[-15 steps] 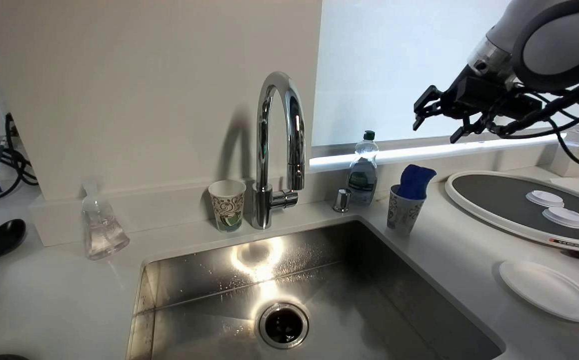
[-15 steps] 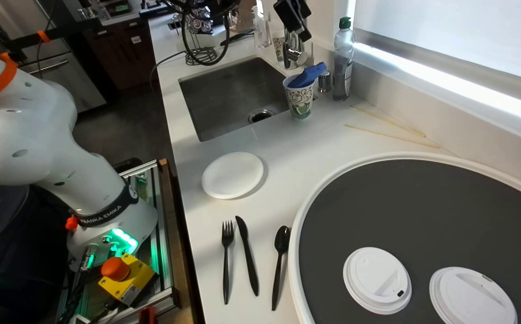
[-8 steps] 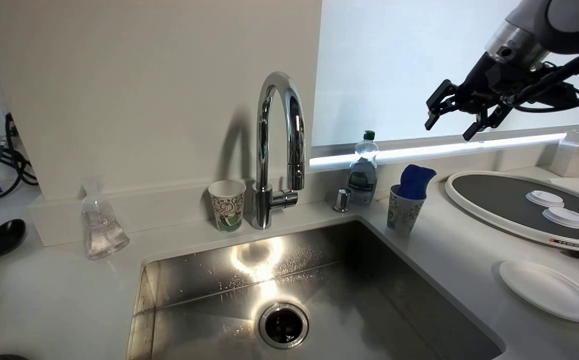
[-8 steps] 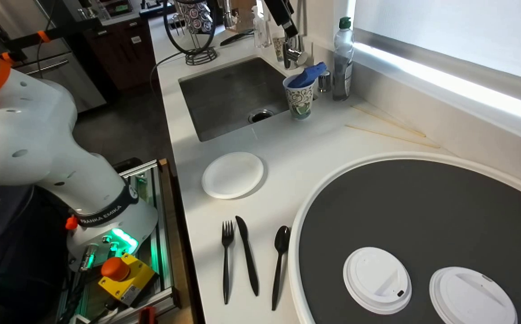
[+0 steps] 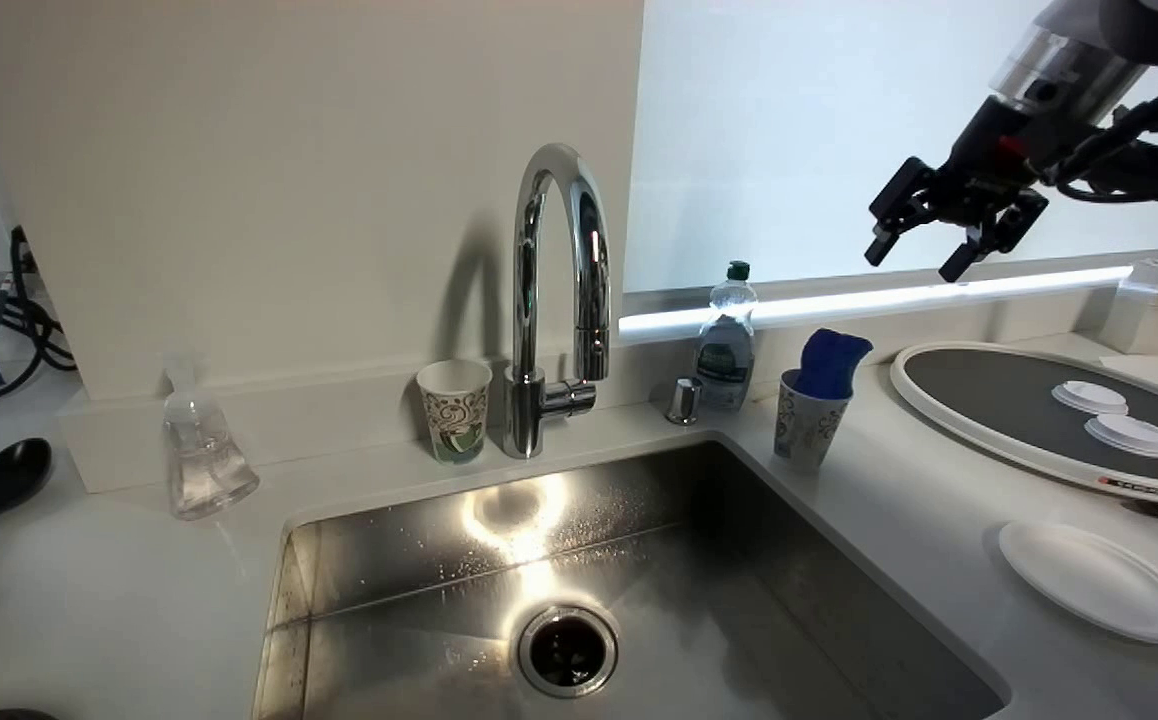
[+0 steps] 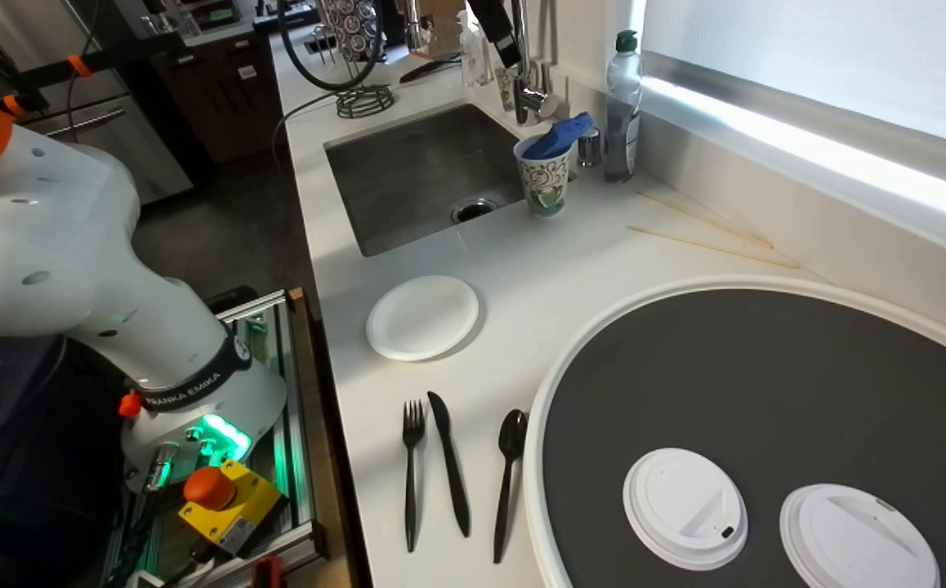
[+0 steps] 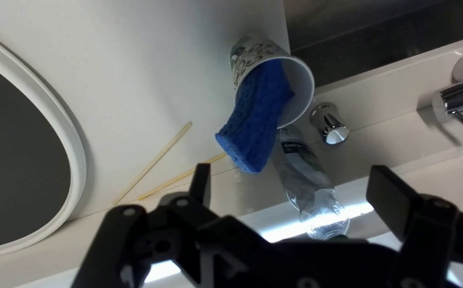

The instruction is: Make the stand up straight, and then put the blue object in the cup

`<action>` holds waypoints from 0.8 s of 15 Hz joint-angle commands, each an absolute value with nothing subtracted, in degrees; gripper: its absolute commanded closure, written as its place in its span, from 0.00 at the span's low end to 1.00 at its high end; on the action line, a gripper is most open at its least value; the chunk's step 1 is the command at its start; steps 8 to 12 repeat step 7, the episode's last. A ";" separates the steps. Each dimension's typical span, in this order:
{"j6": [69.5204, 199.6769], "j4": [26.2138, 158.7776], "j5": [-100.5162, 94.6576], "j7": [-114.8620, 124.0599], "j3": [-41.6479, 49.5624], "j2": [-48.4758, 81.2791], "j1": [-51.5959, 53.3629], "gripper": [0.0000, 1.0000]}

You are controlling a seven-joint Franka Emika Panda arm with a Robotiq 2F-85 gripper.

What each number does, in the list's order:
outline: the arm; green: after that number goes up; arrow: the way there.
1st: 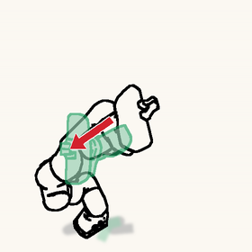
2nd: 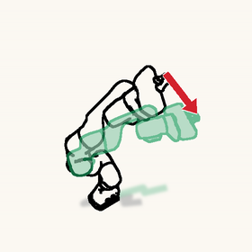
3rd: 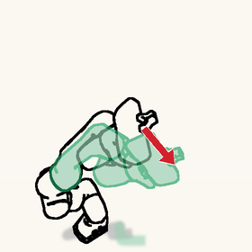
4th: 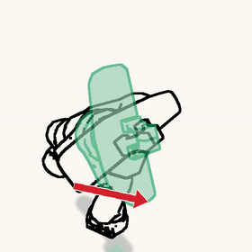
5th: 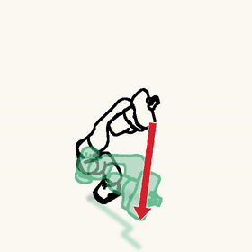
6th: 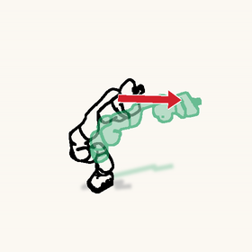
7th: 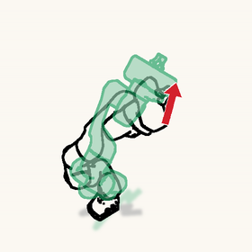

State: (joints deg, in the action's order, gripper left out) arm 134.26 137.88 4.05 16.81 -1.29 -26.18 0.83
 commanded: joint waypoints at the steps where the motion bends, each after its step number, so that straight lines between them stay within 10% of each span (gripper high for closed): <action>1: 131.10 138.00 7.92 11.89 -0.25 -27.67 1.94 0.00; 12: 132.04 137.78 8.75 10.68 -0.94 -27.07 1.18 0.00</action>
